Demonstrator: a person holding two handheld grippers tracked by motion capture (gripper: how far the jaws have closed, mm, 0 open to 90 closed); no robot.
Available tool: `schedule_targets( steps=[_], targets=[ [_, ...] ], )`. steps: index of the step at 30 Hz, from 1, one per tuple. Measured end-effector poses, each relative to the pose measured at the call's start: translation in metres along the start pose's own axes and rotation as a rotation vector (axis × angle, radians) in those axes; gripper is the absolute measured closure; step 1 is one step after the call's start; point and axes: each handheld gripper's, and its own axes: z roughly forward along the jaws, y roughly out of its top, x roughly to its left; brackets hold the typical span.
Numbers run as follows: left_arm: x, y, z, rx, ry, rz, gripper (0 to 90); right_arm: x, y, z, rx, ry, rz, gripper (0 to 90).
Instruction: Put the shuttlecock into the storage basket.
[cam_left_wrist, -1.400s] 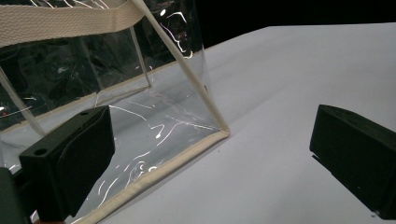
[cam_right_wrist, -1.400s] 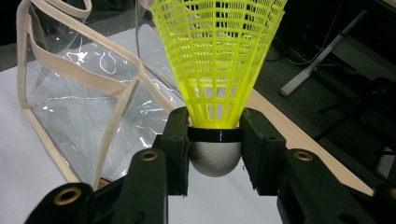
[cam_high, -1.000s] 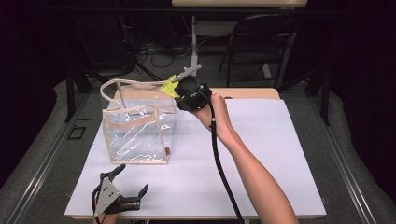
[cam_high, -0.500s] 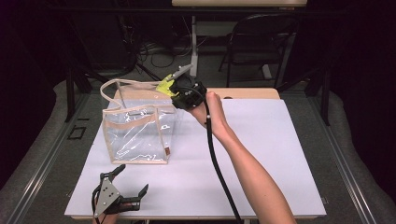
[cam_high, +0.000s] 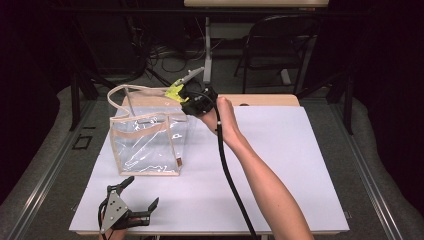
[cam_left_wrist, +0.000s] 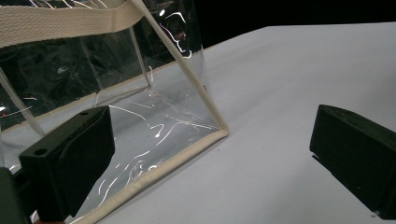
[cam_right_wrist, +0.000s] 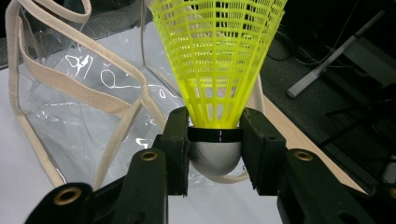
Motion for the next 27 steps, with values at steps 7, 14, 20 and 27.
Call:
schedule_targets(
  steps=[7, 14, 20, 27],
  targets=[
    [0.0, 0.0, 0.0, 0.0, 0.0, 0.001, 0.1, -0.002, 0.002, 0.008, 0.008, -0.004, -0.006, 64.3],
    [0.001, 0.0, -0.001, 0.0, 0.0, 0.002, 0.1, -0.004, 0.003, 0.016, 0.012, -0.006, -0.035, 64.3],
    [0.0, 0.0, -0.001, -0.001, 0.0, 0.001, 0.1, -0.006, 0.003, 0.023, 0.017, 0.002, -0.055, 64.3],
    [0.001, -0.001, -0.001, -0.002, 0.001, -0.004, 0.1, -0.007, 0.004, 0.031, 0.025, 0.008, -0.068, 64.2]
  ],
)
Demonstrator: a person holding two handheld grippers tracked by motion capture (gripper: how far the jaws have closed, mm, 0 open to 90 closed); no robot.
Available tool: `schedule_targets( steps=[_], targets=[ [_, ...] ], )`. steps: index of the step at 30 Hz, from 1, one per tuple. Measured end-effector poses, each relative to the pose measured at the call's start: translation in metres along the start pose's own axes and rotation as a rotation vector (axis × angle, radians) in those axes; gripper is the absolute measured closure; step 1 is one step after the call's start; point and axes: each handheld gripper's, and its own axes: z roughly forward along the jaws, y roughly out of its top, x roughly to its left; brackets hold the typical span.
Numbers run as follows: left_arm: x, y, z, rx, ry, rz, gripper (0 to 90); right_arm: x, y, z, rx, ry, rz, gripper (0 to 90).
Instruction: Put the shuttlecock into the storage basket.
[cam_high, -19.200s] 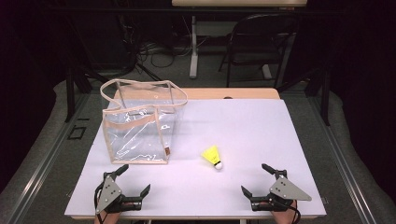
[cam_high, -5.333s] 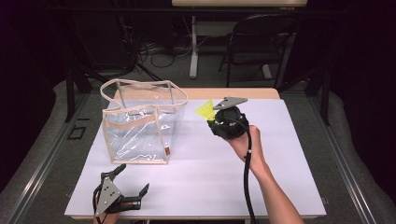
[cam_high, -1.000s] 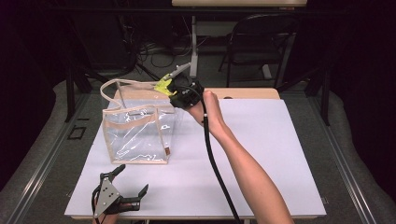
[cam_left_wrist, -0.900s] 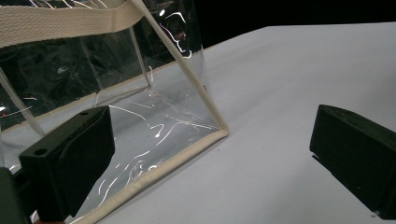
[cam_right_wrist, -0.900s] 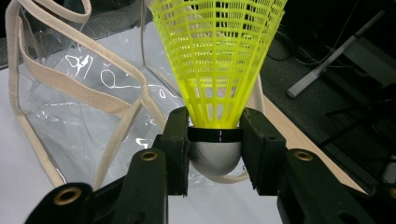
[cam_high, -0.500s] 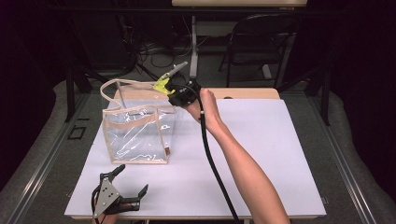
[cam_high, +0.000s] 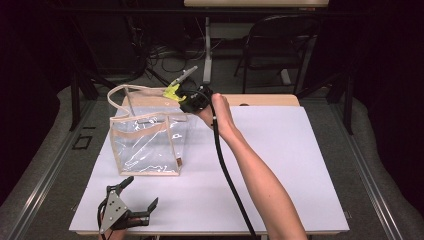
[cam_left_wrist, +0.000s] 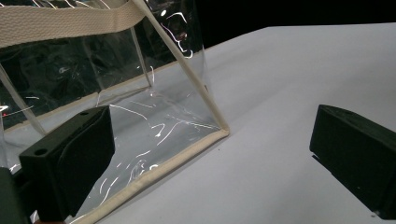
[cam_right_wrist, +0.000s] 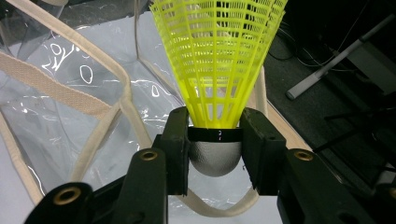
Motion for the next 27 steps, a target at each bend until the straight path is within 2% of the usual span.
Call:
schedule_targets(
  steps=[27],
  targets=[
    [0.0, 0.0, -0.001, 0.0, -0.001, 0.001, 0.1, 0.003, 0.003, 0.014, 0.032, -0.006, -0.038, 63.5]
  ],
)
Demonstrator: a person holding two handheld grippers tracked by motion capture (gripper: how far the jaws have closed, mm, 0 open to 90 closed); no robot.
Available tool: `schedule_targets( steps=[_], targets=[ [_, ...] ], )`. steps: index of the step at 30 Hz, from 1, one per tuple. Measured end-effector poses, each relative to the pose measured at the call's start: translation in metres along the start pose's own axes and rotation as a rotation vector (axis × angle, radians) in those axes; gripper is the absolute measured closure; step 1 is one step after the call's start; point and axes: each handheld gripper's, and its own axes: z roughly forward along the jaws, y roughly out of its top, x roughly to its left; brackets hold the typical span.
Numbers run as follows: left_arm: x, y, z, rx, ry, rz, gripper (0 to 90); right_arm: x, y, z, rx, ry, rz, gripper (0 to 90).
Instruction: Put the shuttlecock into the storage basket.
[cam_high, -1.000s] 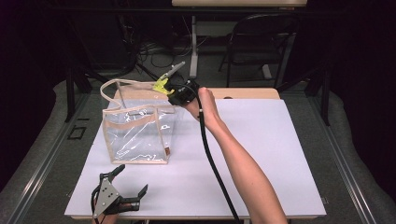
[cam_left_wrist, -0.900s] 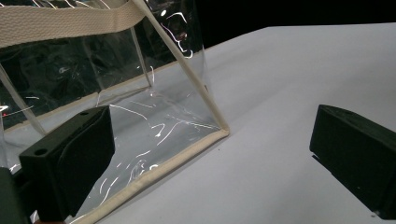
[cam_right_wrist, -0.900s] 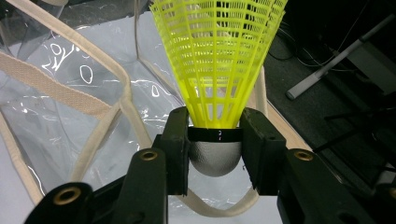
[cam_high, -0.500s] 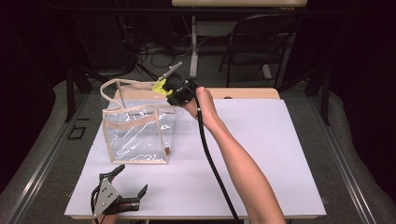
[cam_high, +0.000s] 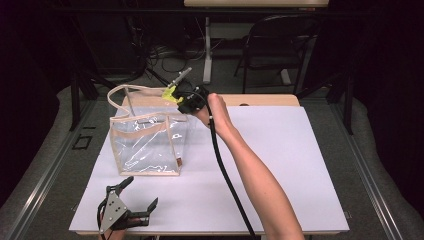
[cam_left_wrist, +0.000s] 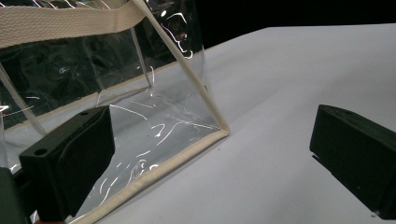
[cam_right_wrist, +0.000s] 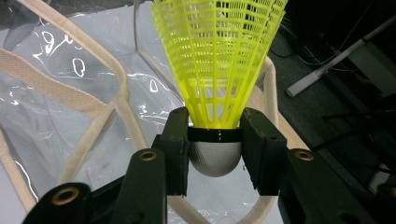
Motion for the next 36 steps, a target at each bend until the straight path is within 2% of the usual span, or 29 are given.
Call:
schedule_targets(
  steps=[7, 10, 14, 20, 23, 36],
  targets=[
    [0.0, 0.0, 0.0, -0.002, 0.0, 0.0, 0.1, 0.0, 0.0, 0.001, -0.009, 0.0, 0.012, 54.8],
    [0.0, 0.0, -0.001, -0.001, 0.001, 0.002, 0.1, 0.0, -0.001, -0.001, -0.014, 0.008, 0.017, 47.5],
    [0.0, 0.0, -0.001, -0.001, 0.0, 0.002, 0.1, -0.001, -0.003, -0.004, -0.017, 0.045, 0.057, 34.2],
    [0.0, 0.0, -0.001, -0.002, 0.001, 0.002, 0.1, -0.004, -0.011, -0.011, -0.045, 0.081, 0.073, 19.6],
    [0.0, 0.0, 0.0, -0.001, 0.0, 0.004, 0.1, -0.006, -0.016, -0.016, -0.059, 0.097, 0.083, 15.1],
    [-0.001, 0.001, 0.001, 0.004, -0.005, 0.01, 0.1, -0.005, -0.036, -0.032, -0.087, 0.134, 0.095, 6.7]
  ],
)
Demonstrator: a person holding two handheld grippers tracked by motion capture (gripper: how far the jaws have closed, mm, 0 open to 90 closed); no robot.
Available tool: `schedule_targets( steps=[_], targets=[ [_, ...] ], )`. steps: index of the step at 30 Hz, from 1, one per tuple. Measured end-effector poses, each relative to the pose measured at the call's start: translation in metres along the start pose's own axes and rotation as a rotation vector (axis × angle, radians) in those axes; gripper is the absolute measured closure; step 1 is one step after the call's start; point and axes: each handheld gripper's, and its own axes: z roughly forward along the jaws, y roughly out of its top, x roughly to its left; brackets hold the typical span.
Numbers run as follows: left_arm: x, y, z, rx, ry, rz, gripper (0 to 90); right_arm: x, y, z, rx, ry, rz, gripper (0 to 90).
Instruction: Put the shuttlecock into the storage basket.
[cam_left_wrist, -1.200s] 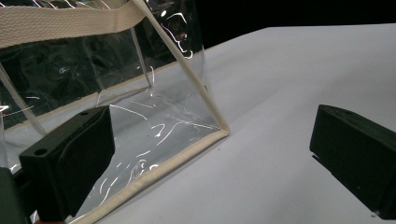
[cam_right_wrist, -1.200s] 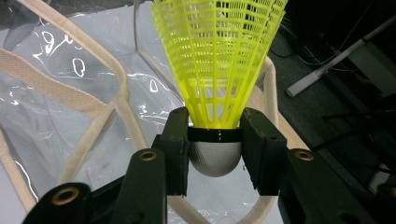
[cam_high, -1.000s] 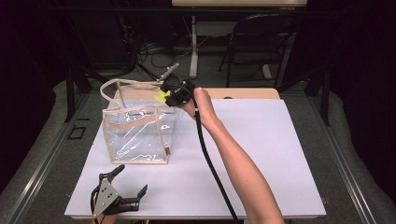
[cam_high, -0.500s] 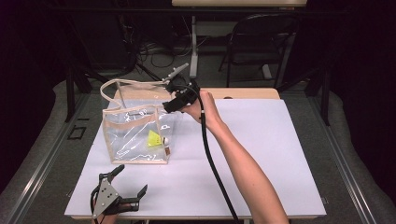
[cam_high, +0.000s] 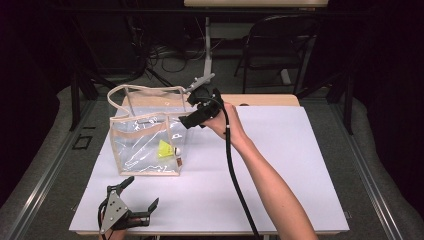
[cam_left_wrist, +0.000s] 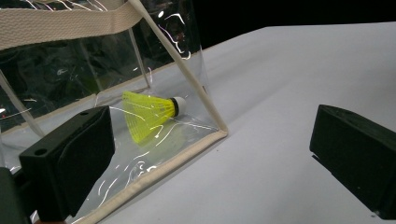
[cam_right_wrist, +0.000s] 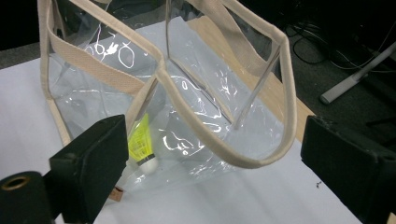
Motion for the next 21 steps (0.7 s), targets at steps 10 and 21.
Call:
schedule_targets(
  steps=[10, 21],
  targets=[
    [0.0, 0.0, 0.0, 0.0, 0.002, 0.001, 0.1, 0.007, -0.017, -0.006, 0.004, 0.021, -0.013, 2.8],
    [-0.001, 0.0, 0.0, -0.004, 0.002, -0.003, 0.1, 0.012, -0.039, -0.02, -0.005, 0.035, -0.02, 1.2]
  ],
)
